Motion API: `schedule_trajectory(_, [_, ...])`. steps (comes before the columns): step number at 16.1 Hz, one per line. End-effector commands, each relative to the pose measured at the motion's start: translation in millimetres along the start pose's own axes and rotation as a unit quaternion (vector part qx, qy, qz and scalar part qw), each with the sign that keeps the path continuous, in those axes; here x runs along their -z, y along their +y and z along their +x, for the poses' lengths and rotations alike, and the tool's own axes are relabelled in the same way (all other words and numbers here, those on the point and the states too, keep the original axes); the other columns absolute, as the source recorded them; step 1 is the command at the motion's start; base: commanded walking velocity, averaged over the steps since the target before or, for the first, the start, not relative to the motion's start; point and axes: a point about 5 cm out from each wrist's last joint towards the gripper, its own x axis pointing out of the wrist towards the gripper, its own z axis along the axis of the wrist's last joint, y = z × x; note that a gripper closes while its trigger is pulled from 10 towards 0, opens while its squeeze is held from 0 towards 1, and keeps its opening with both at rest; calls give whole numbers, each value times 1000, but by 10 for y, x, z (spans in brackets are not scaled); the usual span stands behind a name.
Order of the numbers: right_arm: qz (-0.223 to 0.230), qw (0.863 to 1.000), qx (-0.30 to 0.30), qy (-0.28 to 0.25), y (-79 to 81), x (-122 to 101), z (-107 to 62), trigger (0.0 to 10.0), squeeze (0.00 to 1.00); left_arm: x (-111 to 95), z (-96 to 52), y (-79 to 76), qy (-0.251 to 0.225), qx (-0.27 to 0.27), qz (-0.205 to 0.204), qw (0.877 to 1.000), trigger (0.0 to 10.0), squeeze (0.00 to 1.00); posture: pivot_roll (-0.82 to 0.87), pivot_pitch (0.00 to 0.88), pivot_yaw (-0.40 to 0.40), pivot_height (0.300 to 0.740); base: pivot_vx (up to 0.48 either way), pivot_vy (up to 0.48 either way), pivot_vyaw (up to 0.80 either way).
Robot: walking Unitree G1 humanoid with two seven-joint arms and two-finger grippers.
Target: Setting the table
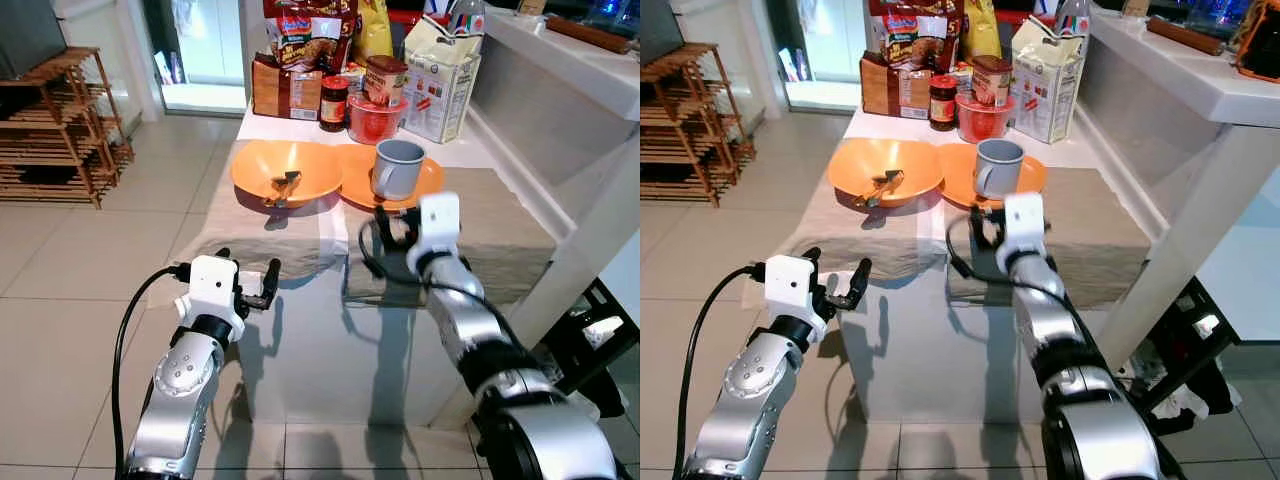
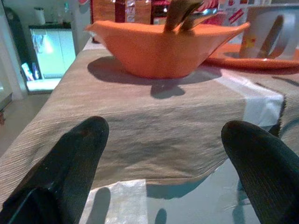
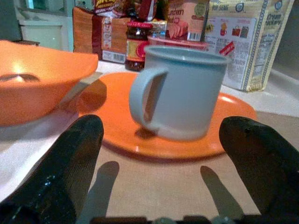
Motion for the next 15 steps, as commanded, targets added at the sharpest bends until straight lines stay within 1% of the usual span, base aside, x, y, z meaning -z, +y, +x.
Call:
schedule_trajectory(1, [8, 1000, 14, 1, -9, -17, 28, 10000, 0, -7, -29, 42, 3, -9, 7, 1000, 10000, 0, 140, 0, -51, 740, 0, 0, 0])
schedule_trajectory(4, [8, 1000, 23, 0, 34, -69, 84, 10000, 0, -16, -61, 61, 5, -13, 10, 1000, 10000, 0, 157, 0, -53, 740, 0, 0, 0])
schedule_trajectory(5, [11, 1000, 19, 2, 96, -87, 109, 10000, 0, -18, -82, 74, 7, -15, 11, 1000, 10000, 0, 166, 0, -57, 740, 0, 0, 0])
schedule_trajectory(8, [12, 1000, 23, 7, 128, -76, 116, 10000, 0, -19, -103, 84, 9, -18, 12, 1000, 10000, 0, 171, 0, -56, 740, 0, 0, 0])
schedule_trajectory(11, [2, 998, 64, 11, 84, -72, 120, 10000, 0, -21, -108, 85, 11, -17, 14, 1000, 10000, 0, 168, 0, -52, 740, 0, 0, 0])
schedule_trajectory(13, [12, 996, 81, 23, 50, -30, 108, 10000, 0, -21, -105, 80, 12, -15, 14, 1000, 10000, 0, 165, 0, -46, 740, 0, 0, 0])
schedule_trajectory(14, [11, 995, 94, 24, 21, -35, 111, 10000, 0, -25, -105, 74, 12, -14, 13, 1000, 10000, 0, 166, 0, -45, 740, 0, 0, 0])
schedule_trajectory(15, [12, 995, 94, 24, 20, -50, 122, 10000, 0, -25, -106, 73, 12, -13, 13, 1000, 10000, 0, 167, 0, -45, 740, 0, 0, 0])
